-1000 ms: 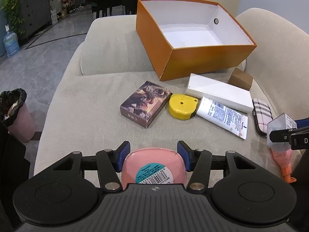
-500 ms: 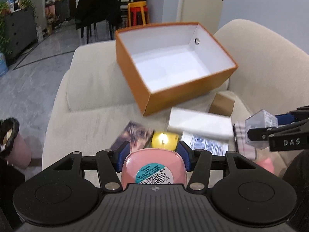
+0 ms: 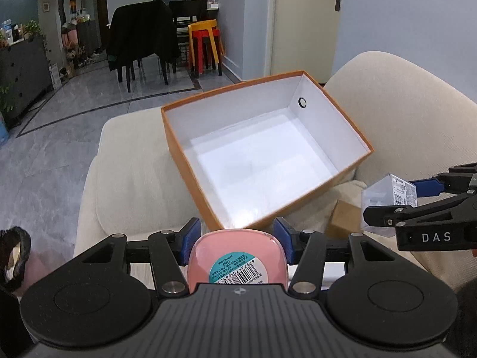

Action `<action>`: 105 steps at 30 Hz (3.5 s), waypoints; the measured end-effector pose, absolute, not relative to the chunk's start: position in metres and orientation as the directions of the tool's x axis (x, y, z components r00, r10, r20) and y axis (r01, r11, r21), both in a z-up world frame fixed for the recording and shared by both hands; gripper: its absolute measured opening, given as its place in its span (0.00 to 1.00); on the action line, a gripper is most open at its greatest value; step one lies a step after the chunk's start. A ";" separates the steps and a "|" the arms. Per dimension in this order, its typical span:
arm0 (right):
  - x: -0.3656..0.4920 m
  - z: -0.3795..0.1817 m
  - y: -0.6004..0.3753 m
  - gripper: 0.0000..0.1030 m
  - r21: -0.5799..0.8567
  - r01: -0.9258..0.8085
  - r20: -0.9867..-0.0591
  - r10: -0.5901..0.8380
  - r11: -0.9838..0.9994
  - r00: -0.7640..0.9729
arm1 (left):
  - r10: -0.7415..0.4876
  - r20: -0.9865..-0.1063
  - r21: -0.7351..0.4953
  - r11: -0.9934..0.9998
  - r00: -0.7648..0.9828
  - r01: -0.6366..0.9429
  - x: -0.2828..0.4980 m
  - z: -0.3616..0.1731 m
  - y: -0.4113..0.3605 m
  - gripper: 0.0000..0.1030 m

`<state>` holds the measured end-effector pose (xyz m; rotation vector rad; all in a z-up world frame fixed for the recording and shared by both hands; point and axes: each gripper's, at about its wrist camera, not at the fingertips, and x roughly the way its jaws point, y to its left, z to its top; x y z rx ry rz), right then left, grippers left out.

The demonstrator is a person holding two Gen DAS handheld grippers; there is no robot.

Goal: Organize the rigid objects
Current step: 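Carry the clear box and pink container with both tools over the orange shoebox, then lower both items into the shoebox and open both tools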

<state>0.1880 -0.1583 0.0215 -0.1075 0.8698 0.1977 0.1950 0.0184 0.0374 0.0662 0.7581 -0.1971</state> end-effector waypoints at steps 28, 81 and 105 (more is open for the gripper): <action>0.304 0.017 -0.144 0.62 -0.014 -0.246 -0.742 0.155 0.969 0.653 | -0.059 -0.695 0.084 0.983 0.716 0.163 0.299 0.019 -0.009 0.60; 0.338 -0.051 -0.123 0.75 0.033 -0.355 -0.782 0.245 0.934 0.573 | 0.071 -0.721 0.217 0.968 0.689 0.127 0.308 0.008 -0.015 0.72; 0.289 -0.003 -0.122 0.80 0.008 -0.361 -0.752 0.243 0.933 0.613 | 0.084 -0.711 0.198 0.977 0.698 0.084 0.229 0.029 0.013 0.73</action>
